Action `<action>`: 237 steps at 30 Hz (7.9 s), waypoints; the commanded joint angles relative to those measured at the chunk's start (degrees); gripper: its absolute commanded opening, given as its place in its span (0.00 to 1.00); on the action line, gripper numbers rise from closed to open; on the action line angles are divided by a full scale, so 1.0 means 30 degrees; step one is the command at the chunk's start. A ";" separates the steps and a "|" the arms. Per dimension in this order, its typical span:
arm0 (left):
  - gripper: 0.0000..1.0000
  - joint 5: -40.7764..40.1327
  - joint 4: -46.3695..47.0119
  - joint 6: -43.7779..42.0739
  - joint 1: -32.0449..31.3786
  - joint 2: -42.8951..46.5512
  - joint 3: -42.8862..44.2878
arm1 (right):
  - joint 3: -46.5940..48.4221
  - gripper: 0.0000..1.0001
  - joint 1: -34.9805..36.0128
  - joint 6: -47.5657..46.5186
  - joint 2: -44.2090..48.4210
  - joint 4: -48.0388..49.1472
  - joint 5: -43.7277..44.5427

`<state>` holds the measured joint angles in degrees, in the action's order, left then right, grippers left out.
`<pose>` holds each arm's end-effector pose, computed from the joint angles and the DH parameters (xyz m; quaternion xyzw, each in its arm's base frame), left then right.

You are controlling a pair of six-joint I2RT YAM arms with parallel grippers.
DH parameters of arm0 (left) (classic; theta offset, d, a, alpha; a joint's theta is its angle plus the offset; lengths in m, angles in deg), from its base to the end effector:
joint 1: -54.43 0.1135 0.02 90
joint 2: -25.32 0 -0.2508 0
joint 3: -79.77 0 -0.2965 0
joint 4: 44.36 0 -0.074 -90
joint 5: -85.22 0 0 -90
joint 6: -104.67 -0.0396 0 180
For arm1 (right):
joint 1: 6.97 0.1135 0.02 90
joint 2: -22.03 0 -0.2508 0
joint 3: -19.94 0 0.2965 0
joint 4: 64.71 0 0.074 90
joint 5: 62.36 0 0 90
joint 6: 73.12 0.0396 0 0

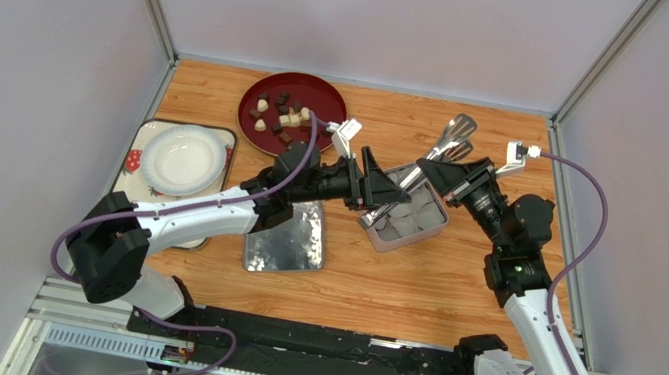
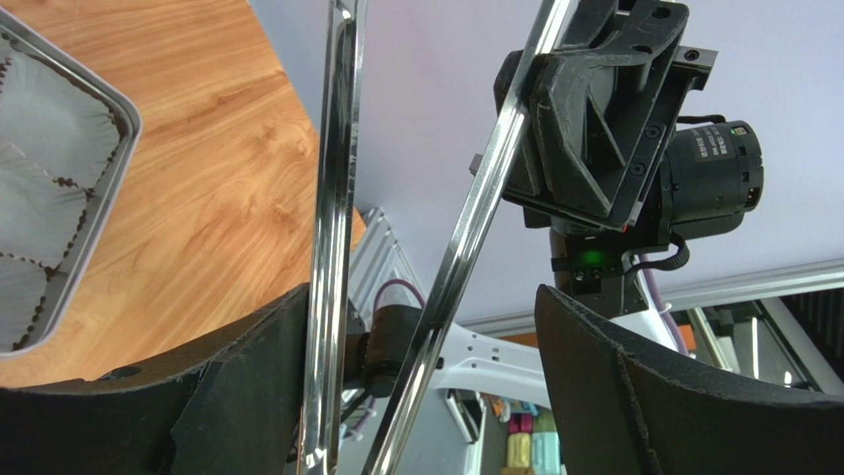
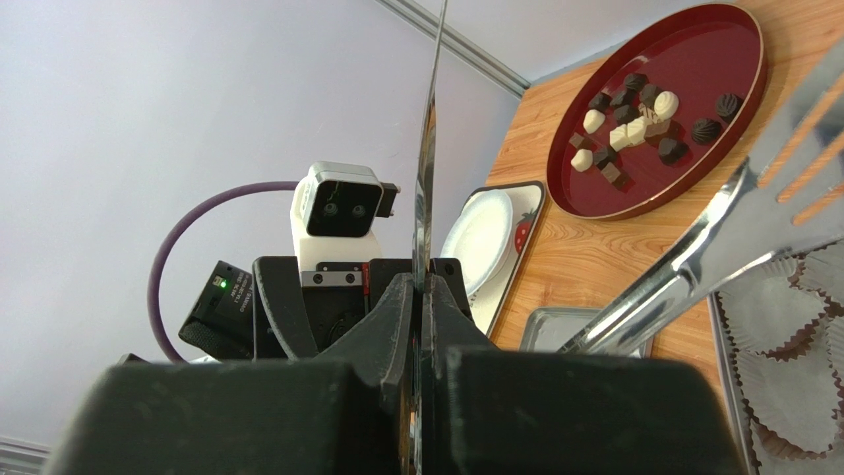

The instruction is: Pack the chocolate

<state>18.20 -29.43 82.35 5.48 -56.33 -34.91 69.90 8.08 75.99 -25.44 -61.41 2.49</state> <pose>0.2369 -0.2956 0.2756 0.0231 0.7146 -0.6573 0.2382 0.2428 0.0827 0.3223 0.0957 0.6672 0.5531 0.4897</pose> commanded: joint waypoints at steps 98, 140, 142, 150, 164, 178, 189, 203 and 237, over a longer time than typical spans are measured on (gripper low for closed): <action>0.30 -1.0179 -1.5110 -1.9160 -0.1730 0.3515 0.3709 | 0.5492 0.79 0.5325 0.2971 -0.7147 -0.8512 0.6858; 0.77 -1.1738 -1.2301 -1.3540 -0.1967 0.4628 0.1542 | 0.4467 0.00 0.5882 0.4465 -0.6943 -0.6402 0.6449; 0.78 -1.0336 -1.1861 -1.2806 -0.1354 0.4715 0.1076 | 0.4291 0.00 0.5882 0.4525 -0.6827 -0.5816 0.6244; 0.74 -0.8161 -1.0658 -1.2017 -0.0765 0.4862 0.0634 | 0.3558 0.00 0.5736 0.5051 -0.6503 -0.3914 0.5659; 0.62 -0.5757 -0.7963 -0.9758 -0.0354 0.4832 -0.0802 | 0.2708 0.00 0.5443 0.6018 -0.6181 -0.2855 0.5394; 0.51 -0.5873 -0.8020 -1.0080 -0.0383 0.5155 -0.0949 | 0.2093 0.00 0.5414 0.6634 -0.6298 -0.2358 0.5306; 0.41 -0.5932 -0.8488 -1.0840 -0.0383 0.4921 -0.0745 | 0.2063 0.00 0.5414 0.6722 -0.6445 -0.2270 0.5160; 0.40 -0.8950 -1.4667 -1.3331 0.0055 0.5037 0.1862 | 0.4435 0.70 0.4976 0.2975 -0.5714 -0.7803 0.5276; 0.42 -0.9887 -2.6710 -1.6760 0.8463 -0.1903 1.0856 | 0.4731 0.94 0.2923 -1.2908 0.2313 -1.9146 2.0452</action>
<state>-9.99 -105.75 32.17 29.40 -60.15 -6.69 85.64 16.89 38.98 -19.80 -120.49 60.32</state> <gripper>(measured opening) 0.422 0.919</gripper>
